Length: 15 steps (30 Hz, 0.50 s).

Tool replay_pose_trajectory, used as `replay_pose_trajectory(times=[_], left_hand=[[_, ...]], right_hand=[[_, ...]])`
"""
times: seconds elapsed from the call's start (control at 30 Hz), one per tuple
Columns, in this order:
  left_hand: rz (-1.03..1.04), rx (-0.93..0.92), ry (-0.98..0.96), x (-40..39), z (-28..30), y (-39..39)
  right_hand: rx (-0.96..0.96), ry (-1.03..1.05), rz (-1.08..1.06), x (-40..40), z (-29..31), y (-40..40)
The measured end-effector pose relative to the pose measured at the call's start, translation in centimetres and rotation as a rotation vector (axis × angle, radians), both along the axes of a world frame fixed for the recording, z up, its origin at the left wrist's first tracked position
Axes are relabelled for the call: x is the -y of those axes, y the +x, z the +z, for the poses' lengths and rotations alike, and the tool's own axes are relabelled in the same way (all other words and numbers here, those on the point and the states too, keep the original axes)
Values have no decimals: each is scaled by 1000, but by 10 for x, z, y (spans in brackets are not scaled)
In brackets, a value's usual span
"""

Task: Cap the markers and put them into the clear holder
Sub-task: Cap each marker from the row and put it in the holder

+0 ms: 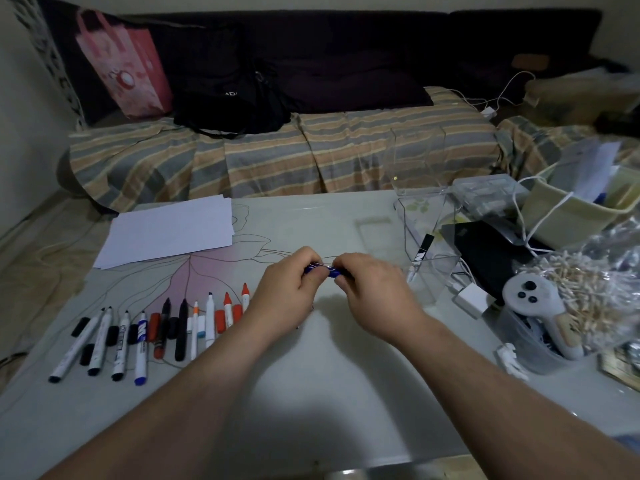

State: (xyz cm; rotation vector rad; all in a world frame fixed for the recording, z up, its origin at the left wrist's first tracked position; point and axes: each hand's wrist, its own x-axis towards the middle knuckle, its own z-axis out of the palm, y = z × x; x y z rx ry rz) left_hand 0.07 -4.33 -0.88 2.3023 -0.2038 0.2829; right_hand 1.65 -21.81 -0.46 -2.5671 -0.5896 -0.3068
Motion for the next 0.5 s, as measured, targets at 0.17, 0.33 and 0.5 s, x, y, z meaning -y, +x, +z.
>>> replay_pose_trajectory(times=[0.17, 0.33, 0.5], left_hand=[[-51, 24, -28, 11, -2, -4], [83, 17, -102, 2, -7, 4], [186, -131, 519, -17, -45, 11]], right_hand=[[-220, -175, 119, 9, 13, -3], [-162, 158, 7, 36, 47, 7], [115, 485, -340, 82, 62, 15]])
